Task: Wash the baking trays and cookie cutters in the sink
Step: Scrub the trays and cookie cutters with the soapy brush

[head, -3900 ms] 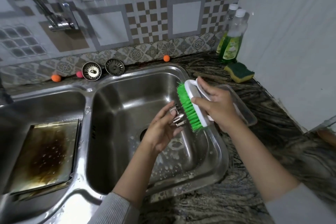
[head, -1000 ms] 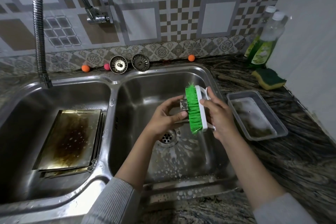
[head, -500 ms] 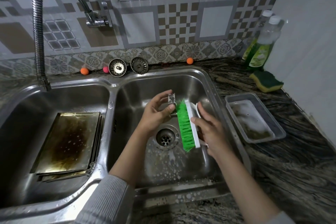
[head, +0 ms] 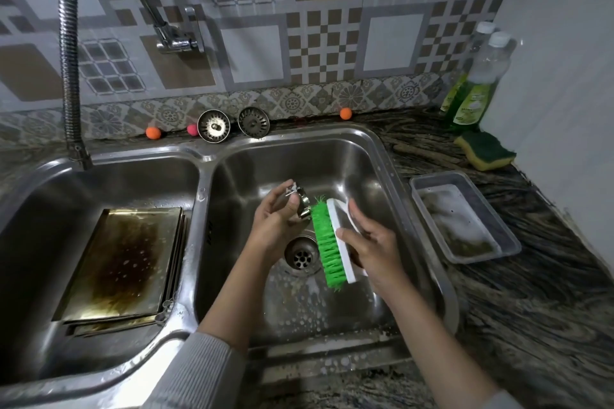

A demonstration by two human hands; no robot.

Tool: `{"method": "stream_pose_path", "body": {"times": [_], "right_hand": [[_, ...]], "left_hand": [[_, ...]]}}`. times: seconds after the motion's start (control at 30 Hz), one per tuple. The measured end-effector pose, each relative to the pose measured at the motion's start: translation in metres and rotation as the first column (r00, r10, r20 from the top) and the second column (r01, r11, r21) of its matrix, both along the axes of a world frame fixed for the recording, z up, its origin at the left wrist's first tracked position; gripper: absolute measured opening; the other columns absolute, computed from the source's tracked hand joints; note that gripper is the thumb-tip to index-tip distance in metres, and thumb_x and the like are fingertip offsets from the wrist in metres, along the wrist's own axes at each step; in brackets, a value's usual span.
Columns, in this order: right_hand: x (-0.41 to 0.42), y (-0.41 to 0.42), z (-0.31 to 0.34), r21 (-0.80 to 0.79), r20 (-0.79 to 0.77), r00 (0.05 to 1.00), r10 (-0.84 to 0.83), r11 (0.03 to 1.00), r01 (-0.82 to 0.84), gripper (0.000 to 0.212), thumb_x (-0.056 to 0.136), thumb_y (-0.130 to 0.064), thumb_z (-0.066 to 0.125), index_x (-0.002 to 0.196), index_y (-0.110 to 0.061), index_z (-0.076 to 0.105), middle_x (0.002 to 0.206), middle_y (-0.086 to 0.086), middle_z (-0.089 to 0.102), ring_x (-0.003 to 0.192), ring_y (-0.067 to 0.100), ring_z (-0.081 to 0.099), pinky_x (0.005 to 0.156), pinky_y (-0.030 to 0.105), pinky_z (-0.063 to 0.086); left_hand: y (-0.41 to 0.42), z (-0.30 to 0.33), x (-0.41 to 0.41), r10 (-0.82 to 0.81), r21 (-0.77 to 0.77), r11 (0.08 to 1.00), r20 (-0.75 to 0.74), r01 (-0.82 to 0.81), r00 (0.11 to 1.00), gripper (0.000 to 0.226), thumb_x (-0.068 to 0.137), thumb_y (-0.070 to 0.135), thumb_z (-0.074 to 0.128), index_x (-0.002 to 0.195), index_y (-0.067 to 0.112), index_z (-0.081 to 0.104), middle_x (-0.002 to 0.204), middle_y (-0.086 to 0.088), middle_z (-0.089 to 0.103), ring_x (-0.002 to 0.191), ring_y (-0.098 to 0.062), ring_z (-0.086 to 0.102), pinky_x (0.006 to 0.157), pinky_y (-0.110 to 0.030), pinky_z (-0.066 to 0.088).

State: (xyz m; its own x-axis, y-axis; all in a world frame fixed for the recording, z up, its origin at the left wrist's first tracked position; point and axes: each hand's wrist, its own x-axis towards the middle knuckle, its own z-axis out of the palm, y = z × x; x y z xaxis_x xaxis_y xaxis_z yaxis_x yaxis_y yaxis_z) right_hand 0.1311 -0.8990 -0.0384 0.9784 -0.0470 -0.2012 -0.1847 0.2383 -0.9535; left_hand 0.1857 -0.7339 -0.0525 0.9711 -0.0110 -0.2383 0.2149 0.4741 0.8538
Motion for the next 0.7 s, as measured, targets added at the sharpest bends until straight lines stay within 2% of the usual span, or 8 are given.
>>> {"method": "stream_pose_path", "body": {"times": [0.1, 0.17, 0.27, 0.37, 0.43, 0.57, 0.63, 0.7], "right_hand": [[0.009, -0.006, 0.004, -0.015, 0.016, 0.999, -0.042, 0.999, 0.042, 0.054, 0.081, -0.006, 0.069, 0.123, -0.039, 0.057, 0.126, -0.006, 0.062, 0.095, 0.006, 0.065, 0.065, 0.023, 0.054], [0.022, -0.009, 0.012, -0.011, 0.034, 0.997, -0.067, 0.998, 0.068, 0.055, 0.082, -0.008, 0.069, 0.129, -0.032, 0.055, 0.127, -0.004, 0.062, 0.102, 0.013, 0.064, 0.072, 0.032, 0.057], [0.031, -0.007, 0.019, -0.002, 0.049, 0.995, -0.087, 0.996, 0.087, 0.055, 0.083, -0.007, 0.068, 0.132, -0.027, 0.054, 0.123, -0.002, 0.064, 0.098, 0.015, 0.065, 0.072, 0.034, 0.057], [0.023, -0.002, 0.016, 0.024, 0.029, 0.994, -0.105, 0.994, 0.105, 0.054, 0.082, -0.009, 0.068, 0.130, -0.030, 0.055, 0.113, -0.004, 0.068, 0.094, 0.017, 0.068, 0.063, 0.031, 0.055], [0.016, -0.002, 0.012, 0.037, 0.019, 0.994, -0.105, 0.994, 0.105, 0.053, 0.083, -0.008, 0.068, 0.130, -0.028, 0.055, 0.112, -0.004, 0.067, 0.089, 0.014, 0.068, 0.060, 0.028, 0.054], [0.000, 0.000, 0.003, -0.008, -0.017, 1.000, 0.019, 1.000, -0.019, 0.053, 0.083, -0.006, 0.068, 0.130, -0.027, 0.055, 0.117, -0.007, 0.066, 0.085, 0.008, 0.066, 0.057, 0.022, 0.052], [-0.006, 0.001, -0.001, -0.026, -0.024, 0.999, 0.044, 0.999, -0.044, 0.054, 0.082, -0.004, 0.068, 0.130, -0.026, 0.056, 0.105, -0.015, 0.069, 0.080, 0.002, 0.066, 0.057, 0.020, 0.051], [-0.006, 0.002, 0.001, -0.044, -0.029, 0.999, 0.036, 0.998, -0.037, 0.053, 0.082, -0.005, 0.068, 0.130, -0.024, 0.056, 0.097, -0.021, 0.069, 0.078, 0.001, 0.064, 0.056, 0.019, 0.050]], "left_hand": [[0.005, -0.003, -0.002, -0.085, 0.025, 0.996, -0.035, 0.086, 0.996, 0.039, 0.086, 0.011, 0.060, 0.125, 0.015, 0.056, 0.115, -0.012, 0.061, 0.087, -0.024, 0.060, 0.092, -0.052, 0.050], [-0.003, -0.003, -0.010, -0.163, 0.037, 0.986, -0.036, 0.164, 0.986, 0.048, 0.080, 0.014, 0.063, 0.127, 0.012, 0.054, 0.116, -0.012, 0.062, 0.100, -0.029, 0.061, 0.089, -0.054, 0.049], [-0.021, 0.004, -0.018, -0.209, -0.003, 0.978, 0.019, 0.209, 0.978, 0.051, 0.078, 0.013, 0.062, 0.128, 0.006, 0.052, 0.115, -0.014, 0.063, 0.098, -0.028, 0.063, 0.081, -0.051, 0.053], [-0.023, 0.009, -0.020, -0.193, 0.000, 0.981, 0.033, 0.193, 0.981, 0.048, 0.081, 0.010, 0.060, 0.127, 0.005, 0.052, 0.115, -0.016, 0.062, 0.101, -0.032, 0.060, 0.085, -0.054, 0.051], [-0.019, 0.006, -0.022, -0.172, -0.008, 0.985, 0.023, 0.172, 0.985, 0.041, 0.087, 0.005, 0.056, 0.128, 0.003, 0.052, 0.112, -0.016, 0.063, 0.098, -0.031, 0.061, 0.082, -0.050, 0.054], [-0.005, 0.003, -0.023, 0.003, -0.159, 0.987, -0.053, -0.011, 0.999, 0.039, 0.088, 0.011, 0.055, 0.126, 0.004, 0.050, 0.099, -0.014, 0.061, 0.070, -0.018, 0.064, 0.063, -0.032, 0.058], [0.005, 0.007, -0.021, 0.069, -0.151, 0.985, -0.077, -0.080, 0.995, 0.047, 0.083, 0.014, 0.060, 0.128, 0.004, 0.050, 0.102, -0.013, 0.060, 0.076, -0.018, 0.062, 0.070, -0.031, 0.053], [0.013, 0.013, -0.023, 0.080, -0.149, 0.985, -0.075, -0.090, 0.994, 0.053, 0.075, 0.016, 0.067, 0.127, 0.009, 0.055, 0.107, -0.012, 0.057, 0.091, -0.023, 0.050, 0.078, -0.034, 0.040]]}}
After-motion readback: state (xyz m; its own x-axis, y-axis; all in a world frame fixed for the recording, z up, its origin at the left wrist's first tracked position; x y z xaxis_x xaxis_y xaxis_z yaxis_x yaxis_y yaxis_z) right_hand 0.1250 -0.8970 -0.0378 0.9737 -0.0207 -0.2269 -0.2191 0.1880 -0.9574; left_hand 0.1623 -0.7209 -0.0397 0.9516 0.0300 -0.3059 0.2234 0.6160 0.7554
